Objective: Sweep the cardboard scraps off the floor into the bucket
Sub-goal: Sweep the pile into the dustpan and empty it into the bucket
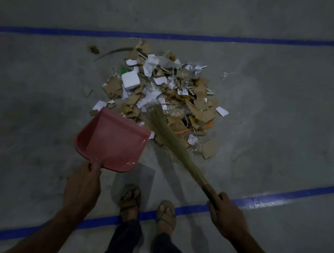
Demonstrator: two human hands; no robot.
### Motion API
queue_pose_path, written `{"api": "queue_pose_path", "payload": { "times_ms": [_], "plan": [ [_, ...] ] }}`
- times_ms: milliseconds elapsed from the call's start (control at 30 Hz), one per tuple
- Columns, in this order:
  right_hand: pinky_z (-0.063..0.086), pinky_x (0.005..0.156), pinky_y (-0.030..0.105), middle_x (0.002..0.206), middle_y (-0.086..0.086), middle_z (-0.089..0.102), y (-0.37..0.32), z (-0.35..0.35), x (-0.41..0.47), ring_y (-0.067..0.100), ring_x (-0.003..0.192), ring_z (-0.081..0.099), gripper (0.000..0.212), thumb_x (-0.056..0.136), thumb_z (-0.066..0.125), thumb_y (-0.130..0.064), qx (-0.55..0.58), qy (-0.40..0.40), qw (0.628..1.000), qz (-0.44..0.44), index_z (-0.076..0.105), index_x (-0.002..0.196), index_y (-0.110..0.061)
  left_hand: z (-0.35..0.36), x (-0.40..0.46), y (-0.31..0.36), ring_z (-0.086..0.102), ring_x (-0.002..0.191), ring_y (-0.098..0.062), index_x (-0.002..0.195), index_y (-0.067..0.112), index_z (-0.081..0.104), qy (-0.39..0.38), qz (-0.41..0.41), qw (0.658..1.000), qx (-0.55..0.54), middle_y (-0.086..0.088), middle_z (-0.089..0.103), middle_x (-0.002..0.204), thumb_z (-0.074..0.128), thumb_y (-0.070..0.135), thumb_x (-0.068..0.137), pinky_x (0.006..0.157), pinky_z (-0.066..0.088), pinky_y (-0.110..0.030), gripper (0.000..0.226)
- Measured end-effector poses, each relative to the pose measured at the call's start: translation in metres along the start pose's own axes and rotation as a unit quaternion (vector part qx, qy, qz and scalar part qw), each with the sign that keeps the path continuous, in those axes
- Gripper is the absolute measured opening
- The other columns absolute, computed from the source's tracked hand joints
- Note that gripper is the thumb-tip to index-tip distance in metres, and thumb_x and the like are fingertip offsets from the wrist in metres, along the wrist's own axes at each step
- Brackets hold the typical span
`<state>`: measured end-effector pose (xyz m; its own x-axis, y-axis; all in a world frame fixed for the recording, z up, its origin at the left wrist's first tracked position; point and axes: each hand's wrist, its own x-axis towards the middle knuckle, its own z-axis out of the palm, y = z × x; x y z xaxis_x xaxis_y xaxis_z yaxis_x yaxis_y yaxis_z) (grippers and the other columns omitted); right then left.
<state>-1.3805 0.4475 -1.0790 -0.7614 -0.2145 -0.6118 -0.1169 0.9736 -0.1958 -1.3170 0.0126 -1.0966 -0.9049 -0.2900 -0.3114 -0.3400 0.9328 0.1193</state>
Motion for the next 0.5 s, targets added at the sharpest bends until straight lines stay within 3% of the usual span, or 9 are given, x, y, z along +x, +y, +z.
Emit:
{"api": "queue_pose_path", "payload": {
  "times_ms": [133,300,500],
  "plan": [
    [0.05,0.056,0.03,0.091,-0.008,0.04,0.006,-0.002,-0.005,0.011,0.066,0.051,0.064,0.1,0.041,-0.039,0.028,0.035,0.999,-0.007,0.006,0.153,-0.052,0.012,0.001,-0.006,0.053,0.07,-0.034,0.126,0.015,0.057,-0.006,0.017,1.0,0.002,-0.012,0.053,0.085,0.041,0.019,0.092,0.056,0.037,-0.041,0.038],
    [0.048,0.05,0.034,0.095,-0.005,0.041,0.023,0.0,0.009,0.015,0.065,0.051,0.067,0.098,0.04,-0.041,0.04,0.05,0.998,0.025,0.002,0.152,-0.053,0.035,-0.005,0.02,0.053,0.068,-0.034,0.121,0.012,0.063,-0.023,0.004,1.0,-0.001,-0.012,0.054,0.081,0.048,0.016,0.086,0.057,0.035,-0.038,0.038],
    [0.048,0.048,0.039,0.092,-0.002,0.041,0.056,-0.019,0.032,0.015,0.059,0.049,0.069,0.099,0.046,-0.035,0.044,0.064,0.997,0.02,0.006,0.153,-0.054,0.049,-0.009,0.09,0.053,0.068,-0.03,0.13,0.015,0.062,-0.037,-0.002,0.999,-0.029,-0.008,0.055,0.08,0.057,0.006,0.084,0.057,0.031,-0.033,0.047]
  ]
}}
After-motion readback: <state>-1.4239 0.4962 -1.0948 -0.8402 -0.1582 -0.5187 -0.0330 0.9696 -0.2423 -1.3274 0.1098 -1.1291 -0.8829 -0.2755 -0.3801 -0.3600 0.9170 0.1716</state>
